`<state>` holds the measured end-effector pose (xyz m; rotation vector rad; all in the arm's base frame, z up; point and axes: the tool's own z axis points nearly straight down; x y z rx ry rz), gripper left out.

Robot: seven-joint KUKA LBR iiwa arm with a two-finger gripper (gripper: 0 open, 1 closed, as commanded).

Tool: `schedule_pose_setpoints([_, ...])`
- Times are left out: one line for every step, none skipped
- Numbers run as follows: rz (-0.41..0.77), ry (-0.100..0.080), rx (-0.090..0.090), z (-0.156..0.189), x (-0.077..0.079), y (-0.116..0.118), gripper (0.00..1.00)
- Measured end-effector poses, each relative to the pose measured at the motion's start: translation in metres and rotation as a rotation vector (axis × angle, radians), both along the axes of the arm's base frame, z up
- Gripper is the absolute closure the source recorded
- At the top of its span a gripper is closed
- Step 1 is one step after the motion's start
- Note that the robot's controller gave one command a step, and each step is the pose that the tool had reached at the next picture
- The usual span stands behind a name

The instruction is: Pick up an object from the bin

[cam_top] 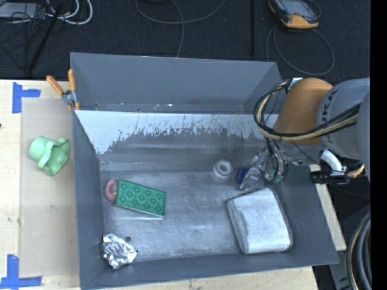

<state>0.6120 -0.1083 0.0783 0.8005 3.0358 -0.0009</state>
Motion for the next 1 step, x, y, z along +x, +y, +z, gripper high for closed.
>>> schedule_pose_setpoints([0.087,-0.006,0.000,0.1487,-0.0113,0.0340,1.00])
